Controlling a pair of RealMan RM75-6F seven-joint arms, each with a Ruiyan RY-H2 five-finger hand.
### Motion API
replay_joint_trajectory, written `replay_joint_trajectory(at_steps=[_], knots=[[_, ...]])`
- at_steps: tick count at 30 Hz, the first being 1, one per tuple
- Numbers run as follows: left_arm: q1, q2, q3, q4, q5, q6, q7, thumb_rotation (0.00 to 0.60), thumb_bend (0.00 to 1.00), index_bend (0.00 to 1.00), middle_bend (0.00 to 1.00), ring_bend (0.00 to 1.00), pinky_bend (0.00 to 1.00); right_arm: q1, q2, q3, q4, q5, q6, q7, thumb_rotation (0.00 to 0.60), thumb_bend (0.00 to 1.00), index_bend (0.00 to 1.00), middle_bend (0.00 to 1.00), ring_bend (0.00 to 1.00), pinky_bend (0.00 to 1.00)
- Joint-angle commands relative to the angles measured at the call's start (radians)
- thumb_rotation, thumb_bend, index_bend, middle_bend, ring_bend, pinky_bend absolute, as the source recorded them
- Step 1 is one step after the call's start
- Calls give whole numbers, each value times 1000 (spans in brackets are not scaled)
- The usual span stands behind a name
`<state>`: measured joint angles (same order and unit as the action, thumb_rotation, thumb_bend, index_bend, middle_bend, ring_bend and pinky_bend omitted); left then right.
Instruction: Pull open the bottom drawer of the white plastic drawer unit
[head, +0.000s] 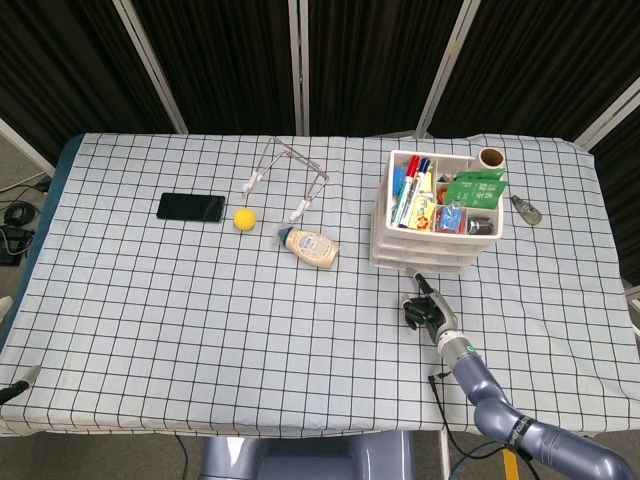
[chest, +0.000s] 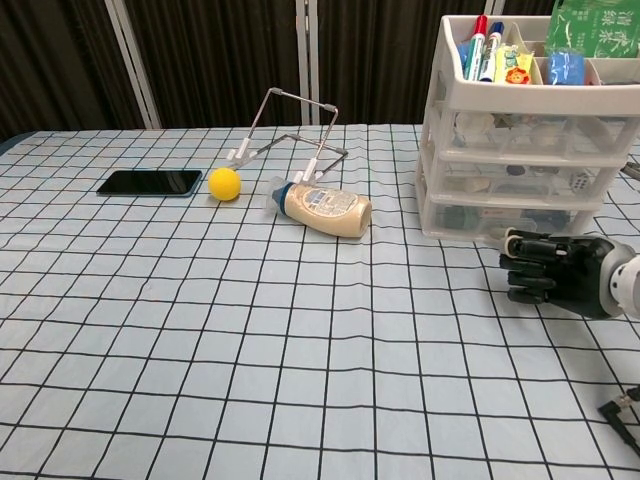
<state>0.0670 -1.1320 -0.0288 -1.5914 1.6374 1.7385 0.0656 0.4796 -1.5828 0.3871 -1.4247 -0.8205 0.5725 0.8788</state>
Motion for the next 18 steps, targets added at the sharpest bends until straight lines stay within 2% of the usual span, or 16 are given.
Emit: replay_joint_trajectory(at_steps=[1, 11, 18], knots=[[-1, 0, 0, 0, 0, -2, 1, 600, 0, 0, 0, 0, 0, 1, -8, 8, 11, 5, -9, -2, 600, 579, 57, 964, 987, 882], [-9, -5, 3, -1, -5, -25, 21, 600, 0, 0, 0, 0, 0, 2, -29, 42, 42, 11, -38, 6, 600, 579, 81, 964, 986, 882], [-12, -7, 2, -2, -12, -35, 26, 600, 0, 0, 0, 0, 0, -4, -47, 65, 58, -4, -46, 17, 600, 578, 133, 964, 986, 882]])
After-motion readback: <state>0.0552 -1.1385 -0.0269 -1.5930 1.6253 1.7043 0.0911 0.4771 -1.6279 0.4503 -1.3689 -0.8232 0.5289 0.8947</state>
